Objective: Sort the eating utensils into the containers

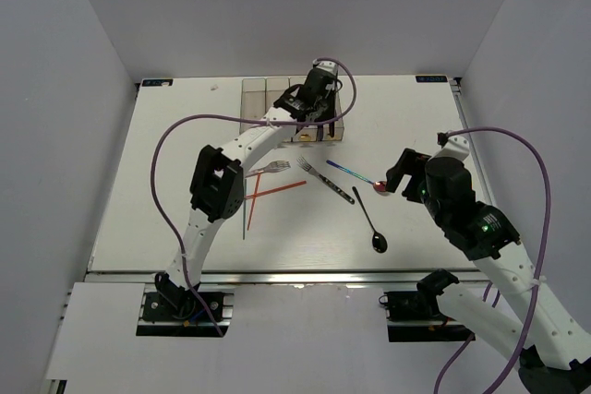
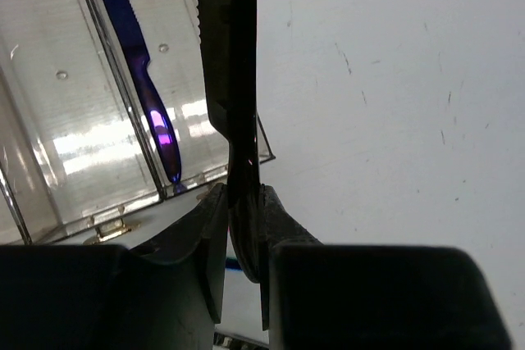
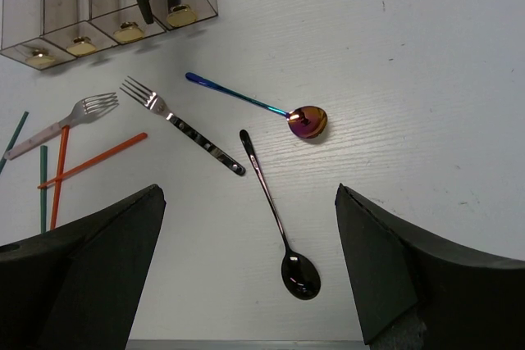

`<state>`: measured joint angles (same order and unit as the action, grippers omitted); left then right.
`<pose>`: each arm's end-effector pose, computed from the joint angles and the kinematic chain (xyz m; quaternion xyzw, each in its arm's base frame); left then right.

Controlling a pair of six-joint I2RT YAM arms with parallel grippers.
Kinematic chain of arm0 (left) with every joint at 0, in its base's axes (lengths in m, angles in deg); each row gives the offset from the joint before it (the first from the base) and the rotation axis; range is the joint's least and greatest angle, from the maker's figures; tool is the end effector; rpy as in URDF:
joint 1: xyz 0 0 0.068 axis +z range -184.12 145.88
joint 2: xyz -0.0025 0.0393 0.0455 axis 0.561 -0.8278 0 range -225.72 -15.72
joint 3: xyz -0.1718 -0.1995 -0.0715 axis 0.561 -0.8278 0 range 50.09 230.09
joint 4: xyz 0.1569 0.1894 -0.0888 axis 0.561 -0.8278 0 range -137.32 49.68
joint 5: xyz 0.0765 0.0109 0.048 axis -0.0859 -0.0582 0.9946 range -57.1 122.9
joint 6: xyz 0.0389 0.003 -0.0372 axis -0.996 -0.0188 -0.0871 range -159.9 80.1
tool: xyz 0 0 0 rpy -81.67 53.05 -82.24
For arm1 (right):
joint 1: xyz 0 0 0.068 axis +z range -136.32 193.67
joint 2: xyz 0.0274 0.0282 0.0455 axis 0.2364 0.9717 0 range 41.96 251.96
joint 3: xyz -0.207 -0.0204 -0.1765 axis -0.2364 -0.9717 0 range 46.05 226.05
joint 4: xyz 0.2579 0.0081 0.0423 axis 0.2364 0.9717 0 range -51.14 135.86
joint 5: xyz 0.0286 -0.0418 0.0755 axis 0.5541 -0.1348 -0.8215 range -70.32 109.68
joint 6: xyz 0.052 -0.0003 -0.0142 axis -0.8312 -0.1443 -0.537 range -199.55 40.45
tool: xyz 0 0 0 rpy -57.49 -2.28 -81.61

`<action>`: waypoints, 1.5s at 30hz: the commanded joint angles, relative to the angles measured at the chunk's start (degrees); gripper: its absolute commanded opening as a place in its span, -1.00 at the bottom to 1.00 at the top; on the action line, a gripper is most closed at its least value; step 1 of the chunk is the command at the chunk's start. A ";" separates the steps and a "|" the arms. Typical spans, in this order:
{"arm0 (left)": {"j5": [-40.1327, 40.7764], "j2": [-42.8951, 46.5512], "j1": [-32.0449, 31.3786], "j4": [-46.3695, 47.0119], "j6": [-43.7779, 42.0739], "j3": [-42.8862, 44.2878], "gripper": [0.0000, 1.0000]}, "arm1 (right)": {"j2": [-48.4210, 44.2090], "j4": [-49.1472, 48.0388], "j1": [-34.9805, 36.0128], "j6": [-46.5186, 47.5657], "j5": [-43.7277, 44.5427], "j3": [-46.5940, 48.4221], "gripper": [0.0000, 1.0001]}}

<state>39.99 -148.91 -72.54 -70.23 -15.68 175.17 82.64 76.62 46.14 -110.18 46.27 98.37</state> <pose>0.4242 -0.3308 0.2635 0.0839 0.8936 -0.1799 0.4026 0.1288 0.0633 0.3472 0.1084 0.8277 0.1030 0.5408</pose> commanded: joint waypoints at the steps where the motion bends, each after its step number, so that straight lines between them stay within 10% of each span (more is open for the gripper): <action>1: 1.17 4.78 1.06 9.06 0.12 -1.94 -1.00 | -0.70 -0.14 -0.12 1.10 -0.31 -0.55 0.79; 30: 0.64 -7.35 3.43 20.33 -2.34 -0.71 -1.00 | 1.59 -3.13 -0.13 2.07 -5.76 -5.73 0.79; 35: 1.00 -6.21 3.70 20.77 -2.17 -1.32 0.12 | 2.73 -3.57 -0.12 2.16 -6.29 -5.56 0.79; 45: -4.63 -1.04 3.70 16.55 -1.11 2.63 0.81 | 6.50 -8.73 -0.21 6.54 -9.78 -5.56 0.79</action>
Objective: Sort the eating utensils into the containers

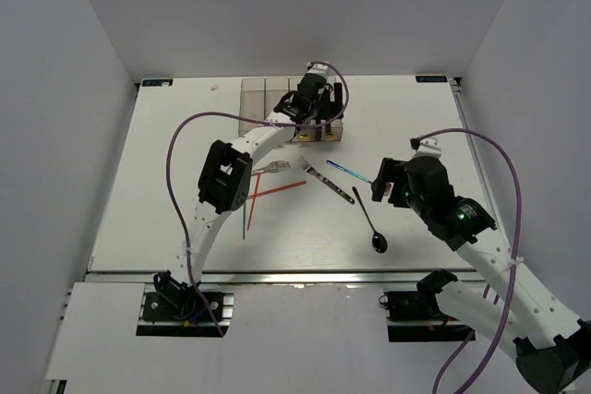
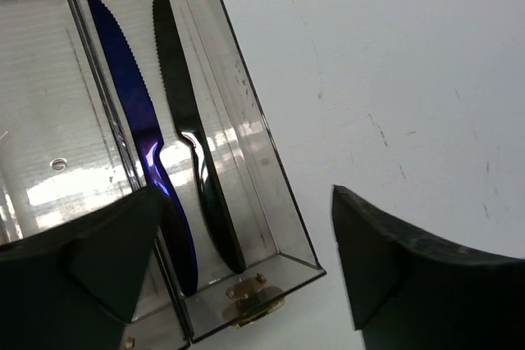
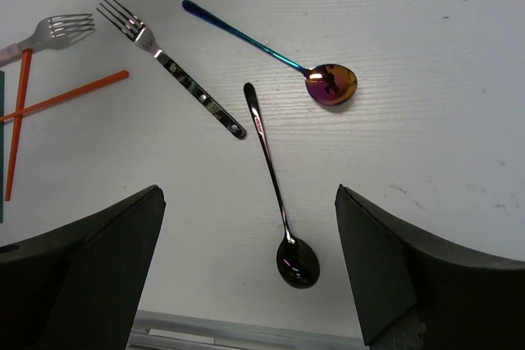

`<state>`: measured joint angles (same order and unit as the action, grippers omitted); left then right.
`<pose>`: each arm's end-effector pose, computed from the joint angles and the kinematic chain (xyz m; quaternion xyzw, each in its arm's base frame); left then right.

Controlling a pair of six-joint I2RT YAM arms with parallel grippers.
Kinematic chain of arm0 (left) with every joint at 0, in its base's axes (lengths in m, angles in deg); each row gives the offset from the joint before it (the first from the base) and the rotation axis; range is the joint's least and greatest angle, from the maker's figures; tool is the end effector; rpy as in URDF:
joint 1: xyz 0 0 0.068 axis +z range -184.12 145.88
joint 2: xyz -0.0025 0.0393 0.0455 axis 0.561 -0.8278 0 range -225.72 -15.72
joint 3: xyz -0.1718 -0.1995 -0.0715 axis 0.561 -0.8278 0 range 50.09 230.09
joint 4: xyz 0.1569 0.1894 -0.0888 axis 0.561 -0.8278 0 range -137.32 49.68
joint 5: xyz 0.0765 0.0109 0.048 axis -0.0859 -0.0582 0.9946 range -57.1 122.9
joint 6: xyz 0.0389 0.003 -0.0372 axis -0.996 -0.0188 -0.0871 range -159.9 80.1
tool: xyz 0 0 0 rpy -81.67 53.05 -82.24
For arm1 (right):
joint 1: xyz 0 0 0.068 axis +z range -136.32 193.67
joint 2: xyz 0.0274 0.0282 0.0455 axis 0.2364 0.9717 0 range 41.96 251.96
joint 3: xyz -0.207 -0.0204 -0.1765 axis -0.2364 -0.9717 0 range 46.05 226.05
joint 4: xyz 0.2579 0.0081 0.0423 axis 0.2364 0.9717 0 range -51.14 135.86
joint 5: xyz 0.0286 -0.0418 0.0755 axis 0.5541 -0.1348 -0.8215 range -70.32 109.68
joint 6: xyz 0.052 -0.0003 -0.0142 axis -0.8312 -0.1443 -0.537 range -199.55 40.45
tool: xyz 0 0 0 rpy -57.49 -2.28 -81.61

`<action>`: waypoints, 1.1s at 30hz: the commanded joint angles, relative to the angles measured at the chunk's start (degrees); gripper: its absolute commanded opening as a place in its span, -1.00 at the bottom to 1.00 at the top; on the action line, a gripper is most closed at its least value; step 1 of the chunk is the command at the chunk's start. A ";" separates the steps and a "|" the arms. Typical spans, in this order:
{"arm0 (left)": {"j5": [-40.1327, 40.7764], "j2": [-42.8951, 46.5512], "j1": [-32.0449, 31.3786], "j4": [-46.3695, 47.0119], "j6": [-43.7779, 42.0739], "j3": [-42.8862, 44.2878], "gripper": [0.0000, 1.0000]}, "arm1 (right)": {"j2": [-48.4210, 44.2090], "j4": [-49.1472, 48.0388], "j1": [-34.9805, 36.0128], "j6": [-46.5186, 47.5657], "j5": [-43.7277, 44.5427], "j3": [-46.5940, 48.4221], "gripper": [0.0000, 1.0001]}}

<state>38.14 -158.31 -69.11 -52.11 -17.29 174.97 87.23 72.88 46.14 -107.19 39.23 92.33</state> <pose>0.4743 -0.3280 0.2026 0.0701 0.8604 -0.2078 0.4601 0.1483 0.0804 0.3067 0.0445 0.8688 0.1062 0.4816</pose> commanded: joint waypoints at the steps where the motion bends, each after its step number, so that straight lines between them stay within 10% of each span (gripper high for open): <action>1: -3.21 9.68 0.27 -2.09 0.85 2.65 0.96 | 4.27 -6.15 -0.13 4.43 -4.16 0.65 0.79; 7: 6.61 22.85 0.27 -20.27 4.28 1.26 0.96 | 21.39 -4.76 -1.27 -2.23 -0.66 9.08 0.79; 16: 18.13 58.97 0.27 -33.98 10.35 -39.51 0.96 | 39.79 0.42 -2.67 -16.04 1.02 21.99 0.79; 23: 20.17 81.65 0.27 -39.63 3.86 -58.77 0.96 | 40.69 1.05 -3.46 5.30 -5.92 14.13 0.63; 33: 22.54 97.32 0.27 -34.53 5.77 -72.41 0.96 | 33.65 -1.94 -2.76 6.90 -16.90 1.27 0.27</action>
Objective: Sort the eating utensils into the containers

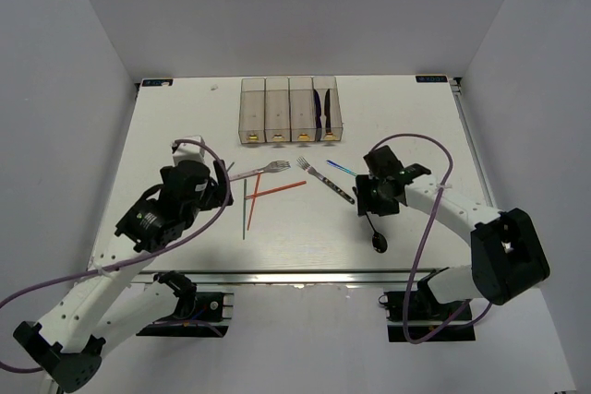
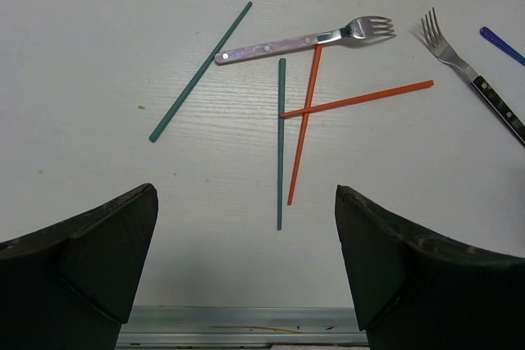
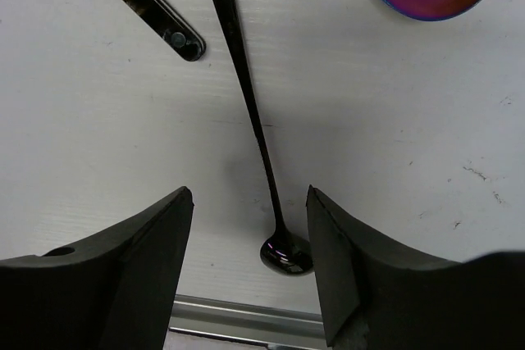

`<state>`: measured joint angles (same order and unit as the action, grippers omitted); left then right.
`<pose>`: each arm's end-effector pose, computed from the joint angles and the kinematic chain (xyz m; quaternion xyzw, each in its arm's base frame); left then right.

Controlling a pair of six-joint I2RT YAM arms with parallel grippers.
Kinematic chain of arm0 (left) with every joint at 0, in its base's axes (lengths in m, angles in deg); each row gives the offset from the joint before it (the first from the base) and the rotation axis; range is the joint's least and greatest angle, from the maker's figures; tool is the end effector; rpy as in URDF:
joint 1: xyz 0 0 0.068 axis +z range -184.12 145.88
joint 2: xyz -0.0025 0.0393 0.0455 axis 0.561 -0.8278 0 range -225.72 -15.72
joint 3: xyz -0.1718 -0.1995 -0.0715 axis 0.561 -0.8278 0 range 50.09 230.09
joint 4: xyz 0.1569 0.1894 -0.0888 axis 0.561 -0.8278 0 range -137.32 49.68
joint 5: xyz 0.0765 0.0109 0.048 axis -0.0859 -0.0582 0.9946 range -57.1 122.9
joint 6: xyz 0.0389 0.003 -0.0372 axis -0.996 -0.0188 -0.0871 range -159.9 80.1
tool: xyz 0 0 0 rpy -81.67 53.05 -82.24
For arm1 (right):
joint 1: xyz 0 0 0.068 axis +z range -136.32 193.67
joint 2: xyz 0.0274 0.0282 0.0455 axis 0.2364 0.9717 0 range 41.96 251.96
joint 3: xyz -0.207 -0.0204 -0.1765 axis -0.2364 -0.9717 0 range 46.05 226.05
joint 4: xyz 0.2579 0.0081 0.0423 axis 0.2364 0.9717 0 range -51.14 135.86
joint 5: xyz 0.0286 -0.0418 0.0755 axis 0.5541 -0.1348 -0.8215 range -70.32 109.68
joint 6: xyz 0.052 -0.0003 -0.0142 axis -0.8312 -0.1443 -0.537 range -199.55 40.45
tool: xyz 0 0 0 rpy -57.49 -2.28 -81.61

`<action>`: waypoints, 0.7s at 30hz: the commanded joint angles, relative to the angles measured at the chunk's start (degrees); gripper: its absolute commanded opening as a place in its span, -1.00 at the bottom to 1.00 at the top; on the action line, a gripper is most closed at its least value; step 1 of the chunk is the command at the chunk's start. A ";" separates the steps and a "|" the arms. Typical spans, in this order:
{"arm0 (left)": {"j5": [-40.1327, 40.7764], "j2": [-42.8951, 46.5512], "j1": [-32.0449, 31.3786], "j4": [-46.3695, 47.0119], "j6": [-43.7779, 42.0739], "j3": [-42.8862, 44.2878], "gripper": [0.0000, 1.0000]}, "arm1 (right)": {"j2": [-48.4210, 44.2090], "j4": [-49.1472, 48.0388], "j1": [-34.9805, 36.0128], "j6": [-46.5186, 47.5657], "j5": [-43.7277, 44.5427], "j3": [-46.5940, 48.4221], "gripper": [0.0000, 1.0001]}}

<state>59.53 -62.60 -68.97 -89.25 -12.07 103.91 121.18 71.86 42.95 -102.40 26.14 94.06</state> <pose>0.1357 -0.0750 0.3246 -0.0392 0.8930 -0.0262 0.4476 0.2276 0.1232 0.1987 -0.0420 0.9724 0.0485 0.2242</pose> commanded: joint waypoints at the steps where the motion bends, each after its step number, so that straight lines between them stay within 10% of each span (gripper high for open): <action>1: 1.31 1.87 0.13 2.35 0.73 -1.18 0.96 | -0.12 -0.39 1.30 1.94 -3.21 -0.46 0.26; 13: 0.79 2.75 0.13 3.22 0.64 -1.79 0.96 | 2.78 0.05 2.54 0.61 2.95 -4.77 -0.03; 19: 0.44 2.31 0.13 3.40 0.47 -1.79 0.96 | 3.66 -0.65 3.15 0.79 2.42 -5.64 -1.00; 21: 0.44 2.49 0.13 3.49 0.47 -1.88 0.96 | 3.13 -0.65 3.42 0.79 2.94 -6.00 -1.00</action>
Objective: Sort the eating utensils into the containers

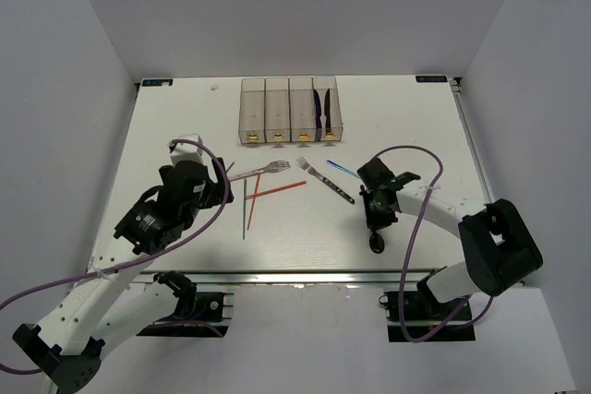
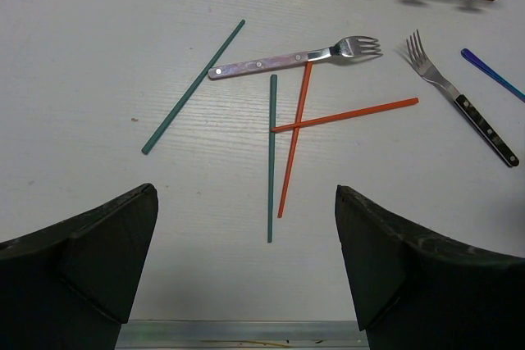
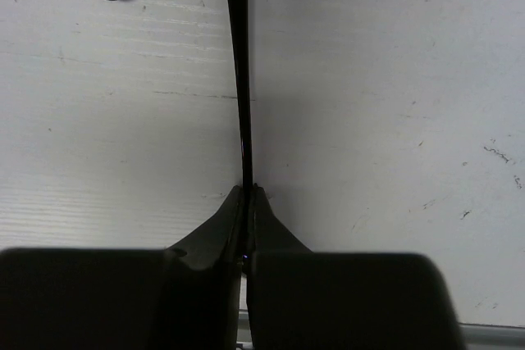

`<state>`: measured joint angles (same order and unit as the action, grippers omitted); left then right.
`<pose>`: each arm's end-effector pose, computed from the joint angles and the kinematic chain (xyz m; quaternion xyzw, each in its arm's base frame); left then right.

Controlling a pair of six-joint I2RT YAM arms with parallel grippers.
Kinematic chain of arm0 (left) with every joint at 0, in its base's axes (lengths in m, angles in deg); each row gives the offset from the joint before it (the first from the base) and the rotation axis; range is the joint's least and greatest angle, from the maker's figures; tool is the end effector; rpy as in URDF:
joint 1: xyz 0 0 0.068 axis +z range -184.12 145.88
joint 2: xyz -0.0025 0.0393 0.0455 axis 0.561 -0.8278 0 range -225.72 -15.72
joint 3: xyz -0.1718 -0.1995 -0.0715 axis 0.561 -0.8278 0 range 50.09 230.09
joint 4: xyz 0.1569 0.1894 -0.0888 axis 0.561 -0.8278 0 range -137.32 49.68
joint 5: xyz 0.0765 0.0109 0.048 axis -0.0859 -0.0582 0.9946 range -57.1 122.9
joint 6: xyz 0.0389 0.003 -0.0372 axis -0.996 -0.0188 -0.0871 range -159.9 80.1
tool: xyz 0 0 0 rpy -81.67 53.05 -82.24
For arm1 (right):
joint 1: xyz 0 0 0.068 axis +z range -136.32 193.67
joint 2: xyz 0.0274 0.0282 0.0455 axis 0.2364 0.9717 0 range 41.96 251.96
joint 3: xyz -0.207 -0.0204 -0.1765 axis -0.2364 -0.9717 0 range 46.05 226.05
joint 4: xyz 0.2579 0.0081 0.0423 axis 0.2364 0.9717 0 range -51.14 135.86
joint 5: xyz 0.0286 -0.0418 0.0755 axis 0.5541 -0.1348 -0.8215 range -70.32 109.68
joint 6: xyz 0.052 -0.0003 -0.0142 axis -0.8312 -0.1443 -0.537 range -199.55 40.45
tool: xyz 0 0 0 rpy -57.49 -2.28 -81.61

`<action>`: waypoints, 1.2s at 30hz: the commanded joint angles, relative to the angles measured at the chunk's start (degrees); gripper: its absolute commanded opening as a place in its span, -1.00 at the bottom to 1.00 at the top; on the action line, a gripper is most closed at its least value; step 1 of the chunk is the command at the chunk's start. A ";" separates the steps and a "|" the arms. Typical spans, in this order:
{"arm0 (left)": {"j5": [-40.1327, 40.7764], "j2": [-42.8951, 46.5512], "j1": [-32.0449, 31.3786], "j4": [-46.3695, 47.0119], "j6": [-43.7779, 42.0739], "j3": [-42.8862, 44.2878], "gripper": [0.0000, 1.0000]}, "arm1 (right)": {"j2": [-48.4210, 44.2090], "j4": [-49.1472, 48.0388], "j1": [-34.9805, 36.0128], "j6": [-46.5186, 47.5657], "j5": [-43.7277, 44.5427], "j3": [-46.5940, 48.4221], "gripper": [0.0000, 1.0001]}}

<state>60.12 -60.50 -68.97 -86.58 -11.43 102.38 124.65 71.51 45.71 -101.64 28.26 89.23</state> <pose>0.1325 -0.0724 0.3249 -0.0529 0.8806 -0.0400 0.4692 0.2121 0.1266 0.1618 -0.0739 0.9824 0.0045 0.1713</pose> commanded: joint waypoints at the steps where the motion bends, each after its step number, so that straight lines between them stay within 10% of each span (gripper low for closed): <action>1: -0.15 0.48 0.13 0.91 -0.17 -0.26 0.96 | -0.60 -0.13 0.66 0.03 1.00 -1.17 -1.00; 14: 3.44 3.28 0.13 0.56 1.93 -0.70 0.96 | -13.18 -5.12 0.75 -3.67 -11.44 8.22 -1.00; 24: 8.28 6.72 0.22 -0.06 4.05 -1.32 0.96 | 23.28 -7.25 -0.21 -2.43 -10.43 56.72 -1.00; 36: 8.20 6.45 0.22 0.03 4.05 -1.32 0.96 | 44.56 -17.27 -4.43 -0.77 -6.99 79.59 -1.00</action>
<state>67.60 -54.27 -68.95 -86.60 -7.65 101.44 166.79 58.04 42.84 -103.08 20.67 163.35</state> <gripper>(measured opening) 0.976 0.012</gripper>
